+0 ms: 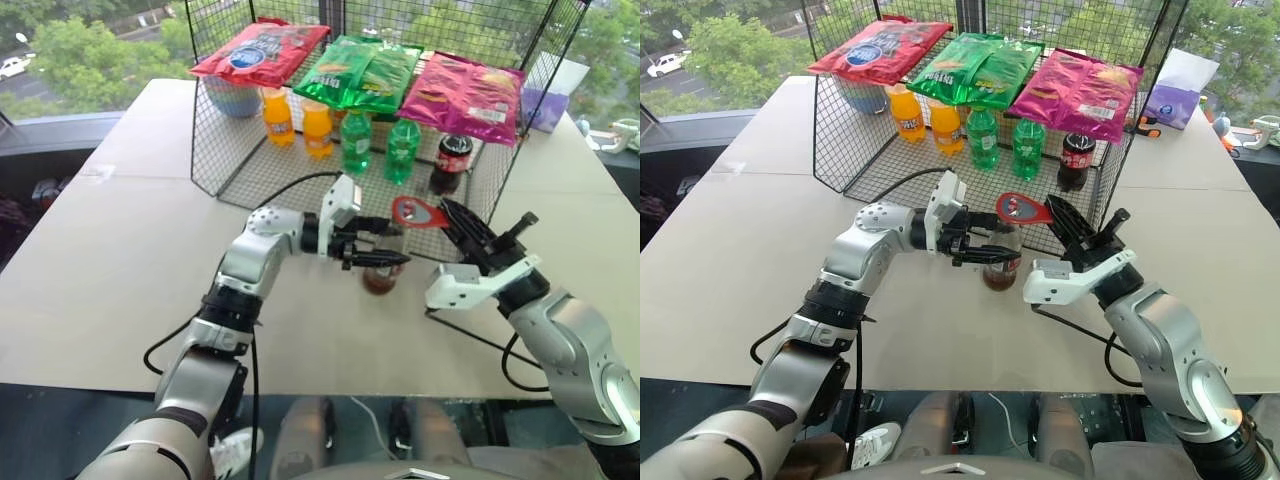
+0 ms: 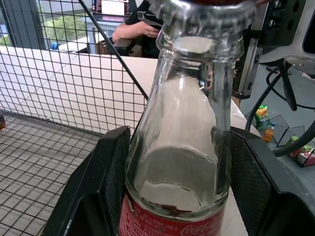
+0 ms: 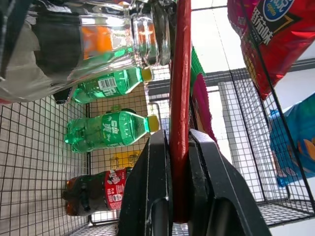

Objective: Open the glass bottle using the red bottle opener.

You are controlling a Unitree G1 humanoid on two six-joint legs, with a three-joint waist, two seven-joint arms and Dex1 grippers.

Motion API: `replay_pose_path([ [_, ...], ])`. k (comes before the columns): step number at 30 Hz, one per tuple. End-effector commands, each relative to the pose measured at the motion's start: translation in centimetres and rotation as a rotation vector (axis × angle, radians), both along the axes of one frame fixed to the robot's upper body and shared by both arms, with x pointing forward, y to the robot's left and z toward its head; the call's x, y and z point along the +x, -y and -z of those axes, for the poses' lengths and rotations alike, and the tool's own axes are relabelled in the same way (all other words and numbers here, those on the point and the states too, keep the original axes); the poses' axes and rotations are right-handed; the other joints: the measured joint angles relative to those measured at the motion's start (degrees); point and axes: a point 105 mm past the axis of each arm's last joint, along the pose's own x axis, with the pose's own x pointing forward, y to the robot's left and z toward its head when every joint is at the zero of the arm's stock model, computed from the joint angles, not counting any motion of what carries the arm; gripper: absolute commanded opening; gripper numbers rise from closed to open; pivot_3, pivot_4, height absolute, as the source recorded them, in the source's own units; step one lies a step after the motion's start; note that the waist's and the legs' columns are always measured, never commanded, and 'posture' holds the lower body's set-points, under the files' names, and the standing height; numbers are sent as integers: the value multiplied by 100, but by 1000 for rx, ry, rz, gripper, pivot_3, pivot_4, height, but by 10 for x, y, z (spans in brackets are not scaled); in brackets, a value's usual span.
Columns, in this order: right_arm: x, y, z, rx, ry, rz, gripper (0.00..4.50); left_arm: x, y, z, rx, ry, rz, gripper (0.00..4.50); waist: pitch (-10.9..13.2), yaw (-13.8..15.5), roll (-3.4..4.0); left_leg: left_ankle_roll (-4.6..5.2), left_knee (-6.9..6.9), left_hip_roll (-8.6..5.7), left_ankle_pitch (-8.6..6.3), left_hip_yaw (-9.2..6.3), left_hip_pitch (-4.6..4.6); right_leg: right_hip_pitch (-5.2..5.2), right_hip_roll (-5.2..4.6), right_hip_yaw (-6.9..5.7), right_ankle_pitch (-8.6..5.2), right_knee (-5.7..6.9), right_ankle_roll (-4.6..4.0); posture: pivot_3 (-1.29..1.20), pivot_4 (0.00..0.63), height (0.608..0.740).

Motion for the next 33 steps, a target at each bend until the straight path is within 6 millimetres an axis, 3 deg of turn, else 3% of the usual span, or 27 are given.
replay_pose_path([
  [1, 6, -2, 2, -17, -55, 0, 0, -6, 11, -20, -44, 76, 48, 2796, 0, -3, 0, 0, 0, 0, 0, 0, 0, 0, 1, 0, 0, 0, 0, 0, 150, 728],
  [5, 6, -9, -8, 21, -49, -19, 0, -10, 13, -24, -53, 74, 46, 2796, 5, 7, 1, 0, -3, 0, 0, -1, -2, -2, 3, -3, 0, 0, 0, 0, 150, 728],
  [10, 6, 3, -13, 76, -59, 25, 0, -12, 13, -29, -59, 71, 37, 2796, 7, 5, 1, 0, -7, -2, 0, 0, -10, -5, 2, -3, 0, -11, 1, 0, 150, 728],
  [13, -3, 19, -27, 250, -86, 60, 0, -12, 13, -33, -68, 68, 29, 2796, 11, 10, 3, -1, -13, -3, 0, -2, -14, -9, 4, -4, -1, -12, 1, 0, 150, 728],
  [16, -16, 31, -29, 455, -182, 87, 0, -11, 11, -34, -77, 65, 22, 2796, 12, 5, 5, -14, -15, -5, 9, -2, -28, -22, 6, -4, 0, -11, 1, 0, 150, 728],
  [18, -27, 35, -19, 616, -313, 90, 0, -9, 9, -33, -85, 62, 15, 2796, 12, 4, 5, -19, -16, -3, 12, -2, -31, -26, 11, -3, -1, -10, 1, 0, 150, 728],
  [22, -44, 34, 24, 903, -642, 53, 0, -9, 5, -31, -108, 72, 4, 2796, 13, 0, 10, -9, -21, 0, 5, -8, -30, -27, 15, -7, -1, -9, 1, 0, 150, 728],
  [26, -53, 38, 61, 1138, -850, 143, 0, -10, 1, -28, -116, 71, -10, 2796, 19, -12, 20, -9, -18, 7, 4, -6, -26, -25, 8, -5, -1, -8, 1, 0, 150, 728],
  [33, -44, 34, 81, 1346, -1042, 196, 0, -7, 5, -26, -130, 88, -59, 2796, 25, -6, 31, -12, -18, 17, 5, -7, -23, -29, 4, -4, 0, 1, 0, 0, 150, 728],
])
